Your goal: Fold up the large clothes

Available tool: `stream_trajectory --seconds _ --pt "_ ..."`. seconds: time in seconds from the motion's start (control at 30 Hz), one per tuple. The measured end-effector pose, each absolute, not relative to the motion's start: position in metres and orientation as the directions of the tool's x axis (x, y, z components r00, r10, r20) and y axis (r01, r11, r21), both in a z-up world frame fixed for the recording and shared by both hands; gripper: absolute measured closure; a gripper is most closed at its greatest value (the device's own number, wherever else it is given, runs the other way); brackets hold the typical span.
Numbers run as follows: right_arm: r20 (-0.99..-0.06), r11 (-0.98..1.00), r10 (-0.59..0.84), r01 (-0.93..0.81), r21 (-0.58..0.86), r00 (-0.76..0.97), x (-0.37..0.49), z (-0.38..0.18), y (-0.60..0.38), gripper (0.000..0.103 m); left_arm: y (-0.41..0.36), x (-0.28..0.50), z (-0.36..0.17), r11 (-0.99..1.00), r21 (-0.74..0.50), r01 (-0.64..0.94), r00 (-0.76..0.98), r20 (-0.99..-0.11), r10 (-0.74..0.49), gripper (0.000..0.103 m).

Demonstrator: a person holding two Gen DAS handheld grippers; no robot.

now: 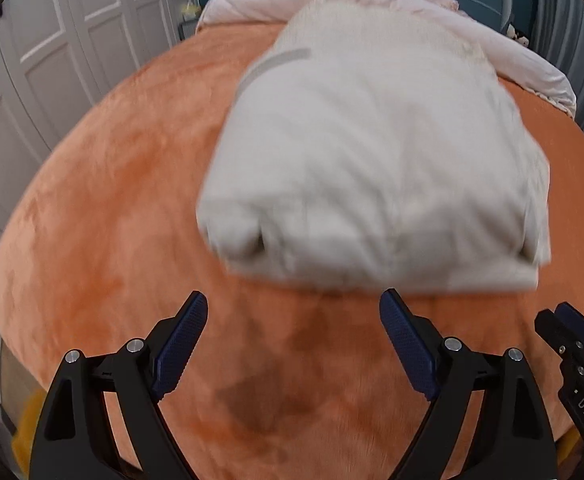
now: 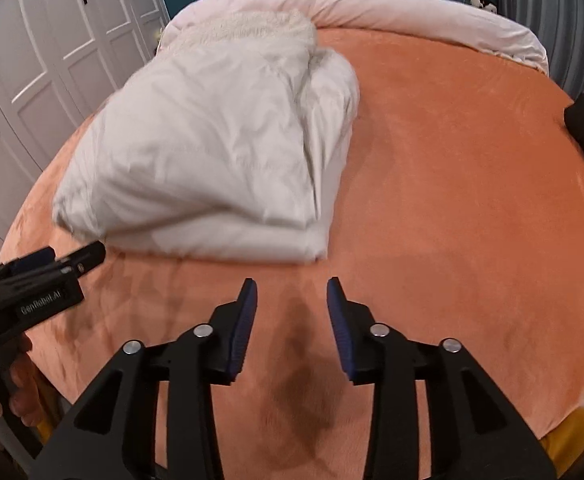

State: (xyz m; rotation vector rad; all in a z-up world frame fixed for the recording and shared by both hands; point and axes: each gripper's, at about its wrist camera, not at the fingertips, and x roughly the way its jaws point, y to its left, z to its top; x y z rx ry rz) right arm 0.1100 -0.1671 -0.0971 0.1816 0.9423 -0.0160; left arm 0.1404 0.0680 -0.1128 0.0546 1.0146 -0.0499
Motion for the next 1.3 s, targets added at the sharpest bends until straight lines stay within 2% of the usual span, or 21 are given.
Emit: stream_trajectory --seconds 0.13,0.2,0.33,0.4,0.5,1.13,1.3 --pt "-0.821 0.983 0.075 0.097 0.157 0.565 0.099 -0.108 -0.162 0.066 0.070 0.124 -0.134 0.999 0.009 0.054 0.492 -0.870 -0.019 0.017" --pt "-0.830 0.980 0.085 0.102 0.169 0.551 0.093 -0.116 -0.160 0.055 0.069 0.118 -0.141 0.998 0.021 0.057 0.488 -0.873 -0.009 0.017" --pt "-0.824 0.994 0.037 0.067 0.091 0.565 0.087 -0.121 -0.145 0.044 0.062 0.107 -0.145 0.995 0.061 0.075 0.527 -0.850 0.012 0.016" --pt "-0.819 0.996 0.020 0.059 0.066 0.573 0.083 -0.124 -0.138 0.035 0.061 0.104 -0.147 0.996 0.063 0.069 0.538 -0.843 0.016 0.015" --pt "-0.806 0.998 -0.010 0.053 0.026 0.592 0.076 -0.128 -0.128 0.025 0.059 0.099 -0.150 0.995 0.072 0.069 0.553 -0.833 0.022 0.013" --pt "-0.784 0.994 -0.047 0.110 0.027 0.619 0.069 -0.127 -0.131 0.023 0.062 0.081 -0.154 0.990 0.089 0.109 0.610 -0.792 0.004 0.011" --pt "-0.782 0.995 -0.052 0.101 0.014 0.621 0.069 -0.130 -0.126 0.019 0.055 0.074 -0.156 0.989 0.114 0.096 0.630 -0.776 0.028 0.011"
